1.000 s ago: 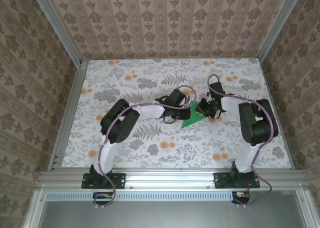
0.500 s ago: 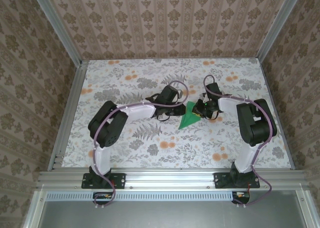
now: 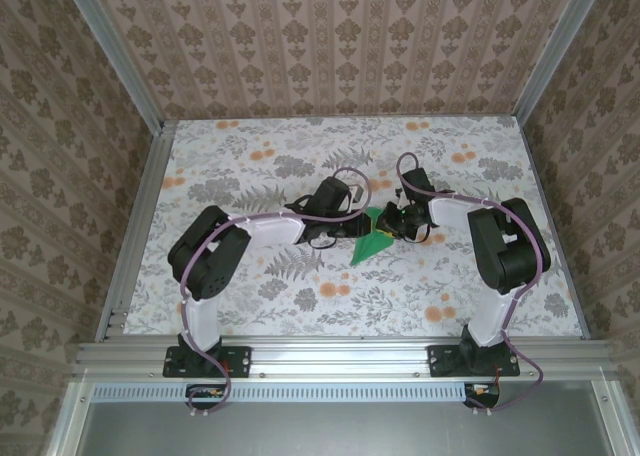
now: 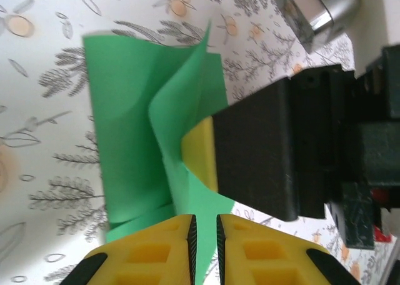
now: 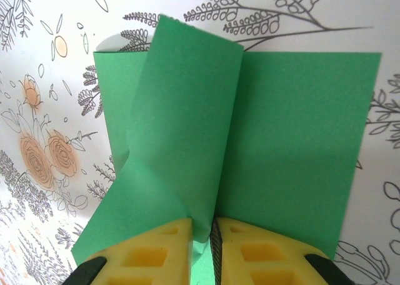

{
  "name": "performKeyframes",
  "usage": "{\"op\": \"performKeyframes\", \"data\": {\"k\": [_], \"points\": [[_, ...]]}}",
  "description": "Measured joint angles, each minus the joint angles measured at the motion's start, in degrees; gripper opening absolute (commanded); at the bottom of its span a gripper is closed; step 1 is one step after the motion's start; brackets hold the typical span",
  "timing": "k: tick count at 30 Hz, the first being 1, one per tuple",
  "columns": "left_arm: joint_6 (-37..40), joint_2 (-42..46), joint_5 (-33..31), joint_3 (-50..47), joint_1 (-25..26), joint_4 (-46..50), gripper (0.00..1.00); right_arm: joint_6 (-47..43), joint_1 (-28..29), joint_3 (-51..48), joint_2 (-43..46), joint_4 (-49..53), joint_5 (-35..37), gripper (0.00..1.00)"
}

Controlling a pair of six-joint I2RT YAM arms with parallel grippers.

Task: Fold a paper plane with a square sheet of paper (pick it up from the middle)

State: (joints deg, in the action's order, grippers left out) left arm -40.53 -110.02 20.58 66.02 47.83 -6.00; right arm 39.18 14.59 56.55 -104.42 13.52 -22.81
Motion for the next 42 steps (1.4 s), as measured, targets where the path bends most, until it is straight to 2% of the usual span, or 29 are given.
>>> {"op": "performKeyframes", "data": {"k": [9, 26, 42], "points": [[0.31, -0.07, 0.42, 1.05, 2.91, 3.69, 0.16, 0.52, 0.11, 0.02, -0.02, 0.02, 0.33, 0.20], [1.29, -2.67, -5.31, 3.89, 2.64, 10.40, 0.12, 1.36, 0.15, 0.15, -0.09, 0.04, 0.44, 0.22], [1.75, -5.27, -6.97, 5.11, 1.95, 10.80, 0.11, 1.33, 0.22, 0.39, -0.13, 0.24, 0.55, 0.25]]}}
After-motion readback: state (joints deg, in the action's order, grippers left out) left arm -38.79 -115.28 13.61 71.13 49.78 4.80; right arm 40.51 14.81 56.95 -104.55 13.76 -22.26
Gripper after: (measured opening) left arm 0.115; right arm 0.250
